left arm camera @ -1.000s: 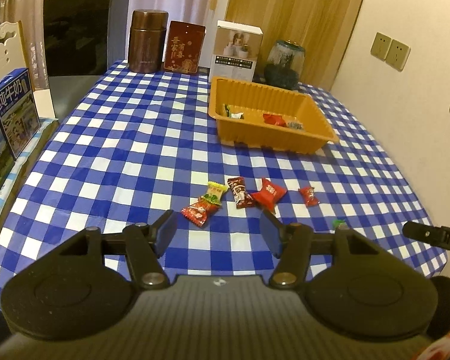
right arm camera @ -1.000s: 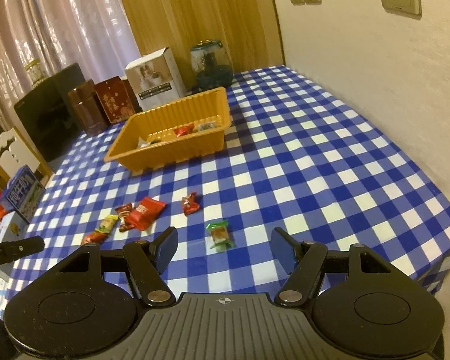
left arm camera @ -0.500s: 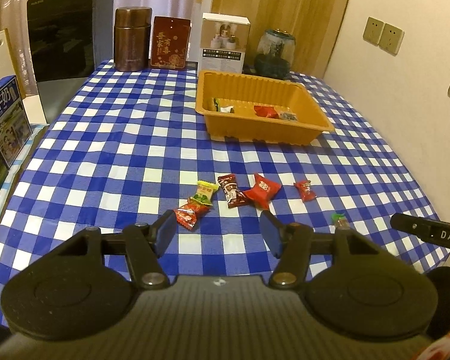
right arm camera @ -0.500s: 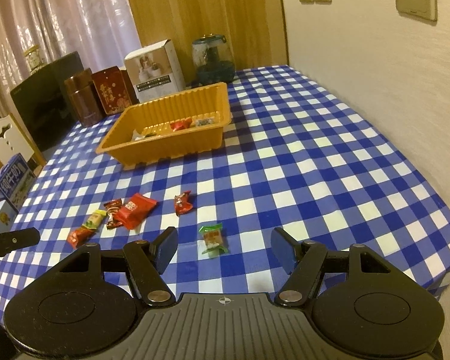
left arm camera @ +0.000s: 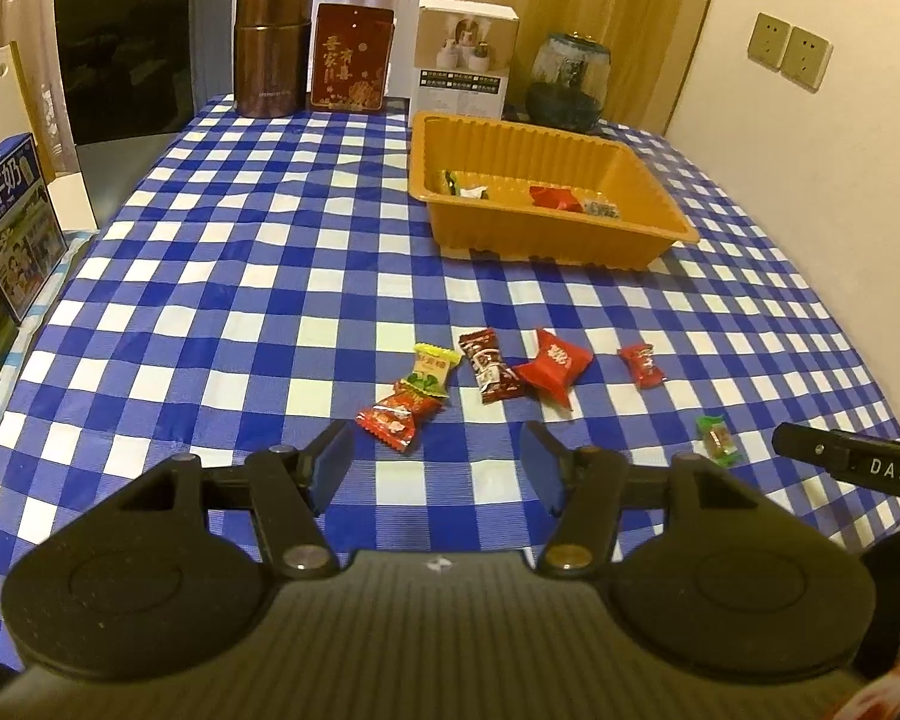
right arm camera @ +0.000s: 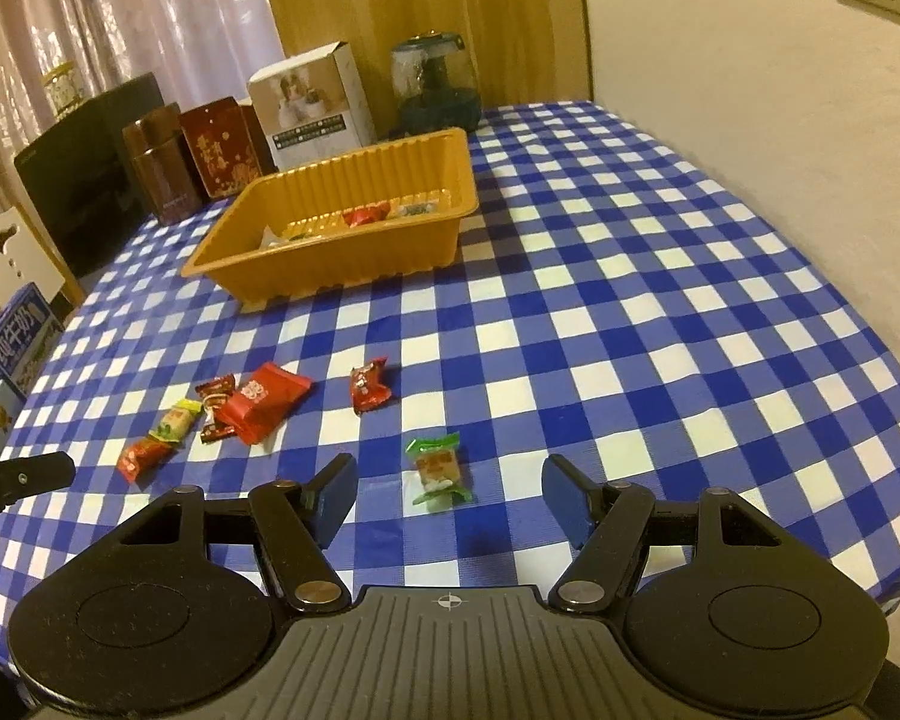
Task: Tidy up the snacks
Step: 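Grasp the clear green-trimmed square candy with the right tool while the left tool grasps the red printed packet, then carry both candies over the orange tray and open both tools to drop them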
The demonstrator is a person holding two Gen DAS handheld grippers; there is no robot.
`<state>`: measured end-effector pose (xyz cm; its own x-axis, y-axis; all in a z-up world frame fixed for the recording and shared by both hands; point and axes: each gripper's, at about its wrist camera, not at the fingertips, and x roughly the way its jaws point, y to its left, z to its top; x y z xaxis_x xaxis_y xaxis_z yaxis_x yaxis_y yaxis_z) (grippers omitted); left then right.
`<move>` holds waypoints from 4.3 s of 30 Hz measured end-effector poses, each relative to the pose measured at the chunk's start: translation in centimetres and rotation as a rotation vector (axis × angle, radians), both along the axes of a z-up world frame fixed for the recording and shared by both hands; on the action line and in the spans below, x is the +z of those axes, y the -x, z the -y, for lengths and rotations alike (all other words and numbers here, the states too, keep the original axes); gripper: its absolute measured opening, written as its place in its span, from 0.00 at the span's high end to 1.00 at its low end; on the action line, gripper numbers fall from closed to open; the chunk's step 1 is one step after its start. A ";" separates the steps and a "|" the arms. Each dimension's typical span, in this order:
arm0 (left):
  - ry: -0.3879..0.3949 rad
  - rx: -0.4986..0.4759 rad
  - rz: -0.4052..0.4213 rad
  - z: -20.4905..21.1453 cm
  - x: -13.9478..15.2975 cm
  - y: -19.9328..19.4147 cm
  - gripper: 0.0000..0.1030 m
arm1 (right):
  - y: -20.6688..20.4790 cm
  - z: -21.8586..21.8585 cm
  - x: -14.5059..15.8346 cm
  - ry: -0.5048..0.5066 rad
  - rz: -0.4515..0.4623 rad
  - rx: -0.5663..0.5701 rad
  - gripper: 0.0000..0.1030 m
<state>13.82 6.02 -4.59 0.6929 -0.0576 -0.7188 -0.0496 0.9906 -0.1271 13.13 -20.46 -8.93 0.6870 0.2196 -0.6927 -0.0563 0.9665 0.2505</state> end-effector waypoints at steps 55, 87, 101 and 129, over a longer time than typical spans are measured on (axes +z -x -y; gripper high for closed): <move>-0.145 -0.183 -0.037 -0.1 -5.3 -6.7 0.47 | -3.6 -3.3 -4.3 0.120 -0.016 0.098 0.80; 0.057 -0.160 -0.070 1.4 -2.4 -6.5 0.80 | -3.8 -3.4 -1.0 0.071 0.043 0.101 0.80; 0.095 -0.188 0.004 3.6 1.7 -9.7 0.80 | -7.7 -3.1 2.3 0.021 0.094 0.096 0.80; 0.100 -0.127 0.060 3.6 3.8 -24.4 0.81 | -24.0 -4.0 4.9 -0.046 0.081 0.110 0.80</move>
<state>38.20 2.46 -0.78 0.7171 -0.2170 -0.6623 0.0863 0.9706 -0.2246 37.15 -16.45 -4.08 0.7101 0.3272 -0.6234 -0.1833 0.9408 0.2851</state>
